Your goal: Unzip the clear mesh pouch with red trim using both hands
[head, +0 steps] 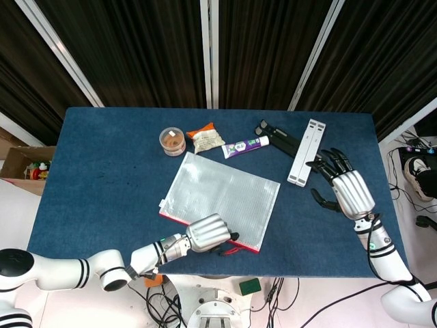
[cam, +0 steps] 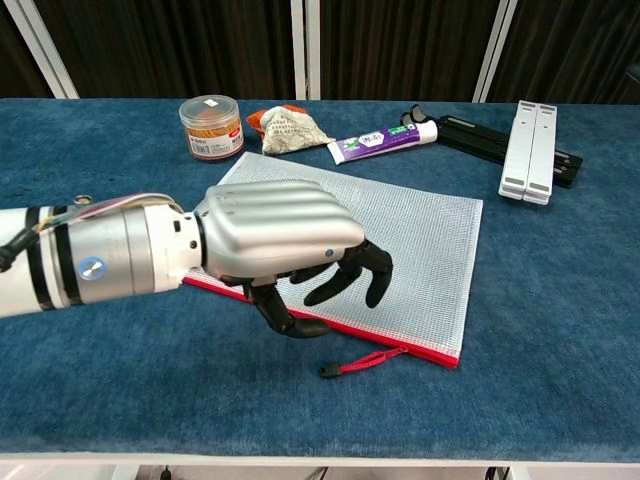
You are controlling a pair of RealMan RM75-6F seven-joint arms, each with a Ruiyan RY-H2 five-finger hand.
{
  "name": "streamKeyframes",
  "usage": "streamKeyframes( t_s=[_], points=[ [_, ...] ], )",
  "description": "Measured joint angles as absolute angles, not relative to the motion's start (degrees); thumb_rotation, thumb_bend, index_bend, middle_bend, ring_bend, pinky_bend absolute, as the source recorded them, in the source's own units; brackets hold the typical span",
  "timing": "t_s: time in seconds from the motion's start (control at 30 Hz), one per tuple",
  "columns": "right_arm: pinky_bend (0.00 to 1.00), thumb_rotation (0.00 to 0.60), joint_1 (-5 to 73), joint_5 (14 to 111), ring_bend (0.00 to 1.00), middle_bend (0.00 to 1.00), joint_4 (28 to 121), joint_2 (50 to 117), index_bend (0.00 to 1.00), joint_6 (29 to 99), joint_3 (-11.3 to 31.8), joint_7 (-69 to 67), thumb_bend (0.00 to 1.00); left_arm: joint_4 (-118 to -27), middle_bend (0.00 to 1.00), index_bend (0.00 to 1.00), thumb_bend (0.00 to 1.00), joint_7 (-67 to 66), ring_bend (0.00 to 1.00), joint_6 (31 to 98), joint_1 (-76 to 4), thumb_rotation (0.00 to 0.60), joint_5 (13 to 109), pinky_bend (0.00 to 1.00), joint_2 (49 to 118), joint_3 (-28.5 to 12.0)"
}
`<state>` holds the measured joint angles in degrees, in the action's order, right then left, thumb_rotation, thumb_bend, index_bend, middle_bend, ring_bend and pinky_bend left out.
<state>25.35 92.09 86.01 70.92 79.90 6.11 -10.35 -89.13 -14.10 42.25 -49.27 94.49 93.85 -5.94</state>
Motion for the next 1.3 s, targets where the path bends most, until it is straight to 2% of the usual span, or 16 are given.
streamKeyframes(
  t_s=[0.23, 0.47, 0.87, 1.3],
  points=[
    [0.12, 0.6, 25.05, 92.11, 0.09, 0.34, 84.82, 71.3, 0.27, 79.71, 5.9, -11.6, 0.36, -91.26, 0.79, 0.44, 0.3, -25.03, 0.82, 40.65, -48.58, 0.6, 82.8, 1.0, 97.76, -6.31],
    [0.12, 0.6, 24.93, 92.48, 0.09, 0.34, 84.21, 71.8, 0.27, 79.82, 5.82, -12.24, 0.37, -93.98, 0.81, 0.46, 0.3, -34.7, 0.83, 43.63, -47.32, 0.6, 73.13, 1.0, 101.76, -5.12],
    [0.12, 0.6, 24.92, 92.89, 0.09, 0.34, 83.6, 71.97, 0.27, 79.78, 5.78, -13.19, 0.37, -92.79, 0.84, 0.52, 0.3, -40.43, 0.84, 51.94, -45.93, 0.6, 69.32, 1.0, 106.79, -3.86],
    [0.12, 0.6, 24.9, 92.91, 0.09, 0.34, 82.46, 72.64, 0.27, 79.47, 5.61, -14.11, 0.38, -91.46, 0.84, 0.52, 0.29, -42.44, 0.84, 53.66, -45.61, 0.6, 67.47, 1.0, 108.66, -2.5]
  ],
)
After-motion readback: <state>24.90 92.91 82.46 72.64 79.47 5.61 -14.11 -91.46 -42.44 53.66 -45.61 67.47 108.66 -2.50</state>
